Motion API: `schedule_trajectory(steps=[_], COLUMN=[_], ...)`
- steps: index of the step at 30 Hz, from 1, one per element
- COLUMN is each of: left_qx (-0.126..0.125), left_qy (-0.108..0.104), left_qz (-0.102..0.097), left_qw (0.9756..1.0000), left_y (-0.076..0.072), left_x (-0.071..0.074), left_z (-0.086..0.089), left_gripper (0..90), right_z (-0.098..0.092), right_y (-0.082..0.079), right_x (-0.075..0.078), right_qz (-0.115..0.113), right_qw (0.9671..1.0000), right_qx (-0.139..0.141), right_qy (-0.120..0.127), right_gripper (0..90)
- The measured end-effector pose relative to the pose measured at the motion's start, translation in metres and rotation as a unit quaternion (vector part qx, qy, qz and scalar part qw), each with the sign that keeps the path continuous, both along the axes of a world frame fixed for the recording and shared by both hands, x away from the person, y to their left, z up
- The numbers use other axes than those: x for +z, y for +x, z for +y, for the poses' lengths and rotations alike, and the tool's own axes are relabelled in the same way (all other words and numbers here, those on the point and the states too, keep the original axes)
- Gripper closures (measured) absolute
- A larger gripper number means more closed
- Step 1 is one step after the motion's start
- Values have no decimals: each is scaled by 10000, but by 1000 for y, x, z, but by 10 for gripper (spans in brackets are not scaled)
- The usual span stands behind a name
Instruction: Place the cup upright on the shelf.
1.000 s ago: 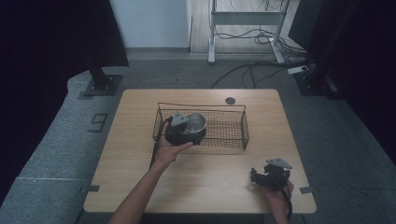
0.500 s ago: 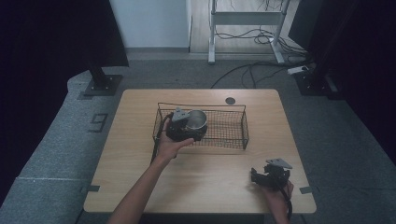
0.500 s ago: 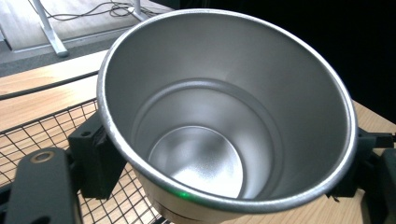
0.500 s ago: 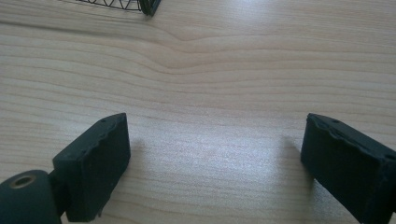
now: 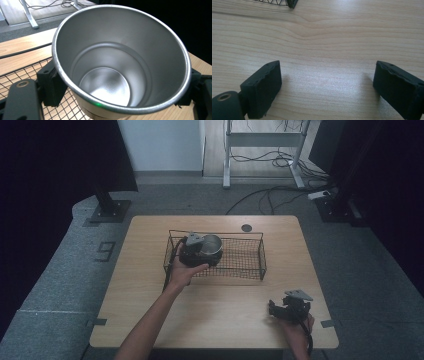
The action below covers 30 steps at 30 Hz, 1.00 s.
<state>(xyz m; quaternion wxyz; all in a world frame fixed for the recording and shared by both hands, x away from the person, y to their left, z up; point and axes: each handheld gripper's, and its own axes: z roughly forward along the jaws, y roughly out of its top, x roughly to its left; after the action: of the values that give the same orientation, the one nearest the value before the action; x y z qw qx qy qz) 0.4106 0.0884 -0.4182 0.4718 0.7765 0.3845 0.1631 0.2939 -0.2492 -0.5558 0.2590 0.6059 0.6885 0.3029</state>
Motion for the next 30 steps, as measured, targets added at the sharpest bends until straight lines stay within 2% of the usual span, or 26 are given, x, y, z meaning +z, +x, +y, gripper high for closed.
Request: schedule_trajectory(steps=[14,21,24,30], left_qx=[87,151,177,233], left_qy=[38,99,95,99], left_qz=[54,146,267,327], left_qw=[9999,9997,9994,9991], left_y=[16,24,30,35], left_x=[-7,-15,-20,-28], left_z=[-5,-4,-5,-8], left_gripper=[176,176,176,176], right_z=[0,0,0,0], right_y=[0,0,0,0], right_x=[0,0,0,0], right_qz=[-2,-2,-2,-3], right_qw=[10000,10000,10000,10000], right_qx=[-8,-10,-10,-10], right_qy=[2,2,2,3], right_gripper=[83,83,83,83])
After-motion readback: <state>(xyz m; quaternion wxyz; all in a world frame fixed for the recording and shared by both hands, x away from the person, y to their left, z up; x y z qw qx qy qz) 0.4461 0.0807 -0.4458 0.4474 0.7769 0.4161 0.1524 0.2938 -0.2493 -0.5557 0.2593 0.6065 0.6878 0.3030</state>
